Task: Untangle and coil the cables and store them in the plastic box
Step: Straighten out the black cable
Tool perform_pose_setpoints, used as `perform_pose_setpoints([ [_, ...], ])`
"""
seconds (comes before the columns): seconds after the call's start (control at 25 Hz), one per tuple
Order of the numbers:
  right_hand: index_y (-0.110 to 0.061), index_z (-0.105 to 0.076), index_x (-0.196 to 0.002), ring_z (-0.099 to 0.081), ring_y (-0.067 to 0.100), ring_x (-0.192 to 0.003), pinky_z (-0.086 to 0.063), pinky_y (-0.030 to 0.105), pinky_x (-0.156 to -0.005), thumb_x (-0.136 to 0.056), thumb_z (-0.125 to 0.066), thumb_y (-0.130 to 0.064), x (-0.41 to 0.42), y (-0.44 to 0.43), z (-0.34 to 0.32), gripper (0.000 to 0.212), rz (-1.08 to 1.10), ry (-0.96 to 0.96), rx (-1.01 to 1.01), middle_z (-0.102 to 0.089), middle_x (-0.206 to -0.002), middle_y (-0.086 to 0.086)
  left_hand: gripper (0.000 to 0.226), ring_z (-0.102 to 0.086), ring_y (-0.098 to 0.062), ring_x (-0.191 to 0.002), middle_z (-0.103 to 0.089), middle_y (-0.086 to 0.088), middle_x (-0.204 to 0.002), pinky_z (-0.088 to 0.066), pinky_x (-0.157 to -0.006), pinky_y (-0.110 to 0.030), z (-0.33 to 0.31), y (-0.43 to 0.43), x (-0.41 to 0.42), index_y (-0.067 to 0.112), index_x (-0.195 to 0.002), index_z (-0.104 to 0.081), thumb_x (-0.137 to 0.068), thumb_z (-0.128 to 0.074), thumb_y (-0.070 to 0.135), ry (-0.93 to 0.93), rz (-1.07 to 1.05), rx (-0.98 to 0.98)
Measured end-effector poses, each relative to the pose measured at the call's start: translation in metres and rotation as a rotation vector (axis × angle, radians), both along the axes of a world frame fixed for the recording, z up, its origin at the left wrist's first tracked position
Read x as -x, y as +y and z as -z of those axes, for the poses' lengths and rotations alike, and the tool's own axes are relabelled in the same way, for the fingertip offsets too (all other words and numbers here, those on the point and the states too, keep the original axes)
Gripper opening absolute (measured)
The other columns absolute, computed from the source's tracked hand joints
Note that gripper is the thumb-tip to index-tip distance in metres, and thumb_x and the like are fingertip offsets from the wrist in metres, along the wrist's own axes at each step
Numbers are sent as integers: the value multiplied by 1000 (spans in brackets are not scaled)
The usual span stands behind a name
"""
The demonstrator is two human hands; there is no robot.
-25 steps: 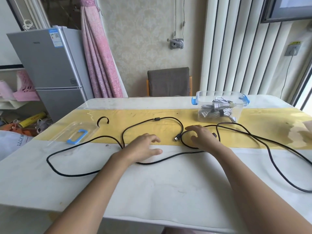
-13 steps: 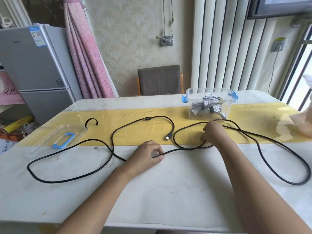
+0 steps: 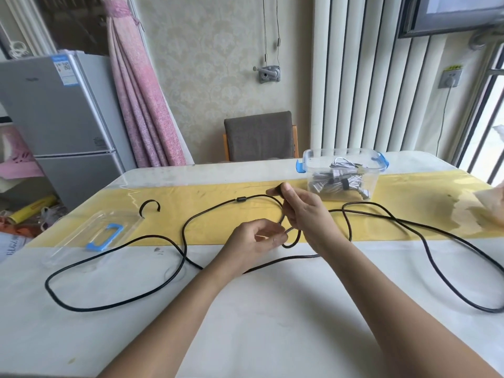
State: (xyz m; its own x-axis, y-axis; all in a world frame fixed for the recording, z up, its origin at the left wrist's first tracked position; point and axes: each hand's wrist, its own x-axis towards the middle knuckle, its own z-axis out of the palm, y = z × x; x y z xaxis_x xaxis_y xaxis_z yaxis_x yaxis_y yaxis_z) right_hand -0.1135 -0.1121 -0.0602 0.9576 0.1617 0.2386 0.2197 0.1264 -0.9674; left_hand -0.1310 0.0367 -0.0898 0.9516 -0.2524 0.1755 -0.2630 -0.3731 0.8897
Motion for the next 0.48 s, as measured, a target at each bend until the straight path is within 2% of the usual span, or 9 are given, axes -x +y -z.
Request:
perform_pose_setpoints([
  [0.12,-7,-61,-119,-39,4,-52,-33,17,-51,-99,-40,-6,2,8,1,29,5,-94,120,-51,-68,-6,19,-64,-12,-97,-71,2,-99,-49,-90,-30,-6,0,-1,21,-97,-69,-96,-51,27,89,-65,228],
  [0.2,-13,-63,-111,-46,10,-53,-39,20,-51,-96,-47,-2,8,15,3,25,16,-190,205,-56,-64,-1,33,-64,-18,-100,-71,-4,-98,-49,-92,-33,-10,4,-6,17,-98,-70,-98,-44,36,118,-58,358],
  [0.28,-11,-60,-92,-50,15,-49,-36,16,-42,-92,-57,-7,14,21,6,4,65,-202,206,-61,-60,11,41,-61,-18,-81,-65,-9,-82,-49,-90,-28,-13,5,-5,12,-93,-70,-98,-42,41,93,27,385],
  [0.32,-9,-55,-85,-51,16,-48,-34,14,-38,-89,-62,-10,15,22,9,8,111,-210,216,-63,-61,13,41,-56,-16,-73,-61,-9,-77,-49,-86,-24,-14,3,-4,10,-91,-70,-96,-44,42,68,41,382],
  [0.4,-10,-49,-76,-52,17,-47,-36,17,-40,-85,-68,-14,16,22,12,22,177,-263,269,-62,-58,8,41,-59,-12,-74,-64,-6,-80,-46,-82,-20,-17,-3,-5,6,-88,-69,-91,-51,43,-13,-45,410],
  [0.48,-13,-46,-75,-50,18,-45,-41,25,-44,-84,-70,-20,14,20,12,27,163,-260,291,-59,-53,4,33,-65,-11,-85,-69,-2,-85,-48,-87,-26,-24,-3,-14,7,-82,-66,-95,-49,32,-23,-153,626],
])
